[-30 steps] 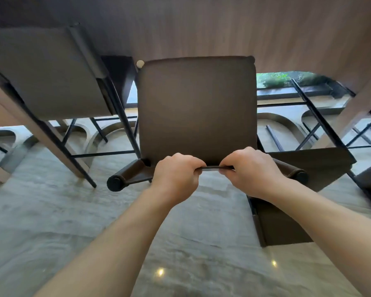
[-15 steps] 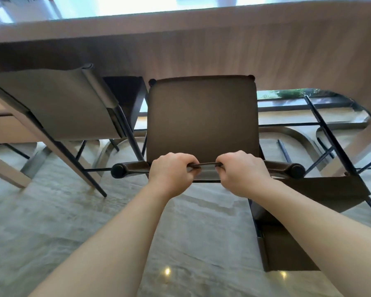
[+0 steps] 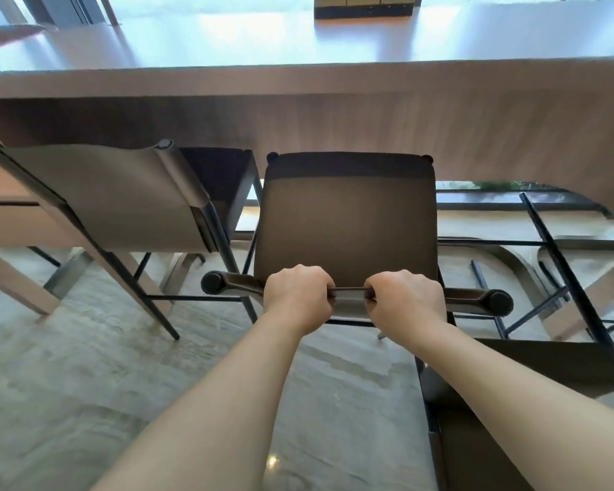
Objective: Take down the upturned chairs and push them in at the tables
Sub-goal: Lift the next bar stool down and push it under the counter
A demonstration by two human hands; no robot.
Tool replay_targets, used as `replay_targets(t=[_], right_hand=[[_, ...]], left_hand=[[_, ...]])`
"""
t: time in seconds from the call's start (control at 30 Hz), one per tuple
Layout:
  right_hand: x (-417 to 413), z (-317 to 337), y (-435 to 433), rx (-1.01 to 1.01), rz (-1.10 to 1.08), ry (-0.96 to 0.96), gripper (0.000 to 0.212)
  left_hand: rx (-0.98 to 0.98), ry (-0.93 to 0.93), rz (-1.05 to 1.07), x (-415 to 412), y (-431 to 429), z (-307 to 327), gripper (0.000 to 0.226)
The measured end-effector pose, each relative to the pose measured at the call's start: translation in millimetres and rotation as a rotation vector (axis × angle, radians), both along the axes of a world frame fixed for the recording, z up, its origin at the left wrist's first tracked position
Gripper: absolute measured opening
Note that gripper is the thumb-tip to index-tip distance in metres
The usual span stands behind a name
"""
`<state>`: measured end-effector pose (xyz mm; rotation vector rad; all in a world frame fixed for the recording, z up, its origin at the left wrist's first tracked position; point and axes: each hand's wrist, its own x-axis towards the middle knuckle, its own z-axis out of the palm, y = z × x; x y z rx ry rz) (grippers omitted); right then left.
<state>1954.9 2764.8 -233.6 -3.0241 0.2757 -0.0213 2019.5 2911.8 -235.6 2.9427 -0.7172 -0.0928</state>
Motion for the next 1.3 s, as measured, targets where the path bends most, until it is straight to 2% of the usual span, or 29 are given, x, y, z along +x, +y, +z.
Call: replay_targets(t=[0.3, 0.77, 1.2, 1.3], right_hand=[[63, 18, -23, -0.009, -0.020, 0.002, 0.007], [138, 32, -60, -0.055, -0.017, -0.052, 0.008], [192, 48, -79, -0.094, -0.080, -0.013, 0.007], [201, 53, -81, -0.072, -0.077, 0.010, 0.021]], left_hand=[[0.002, 0.007, -0.034, 64, -24, 20, 0.010], [0.002, 0.000, -0.102, 146, -61, 34, 0.003], [-0.024, -0.074, -0.192, 200, -77, 39, 0.007], [-0.047, -0.057, -0.194, 206, -79, 41, 0.011]])
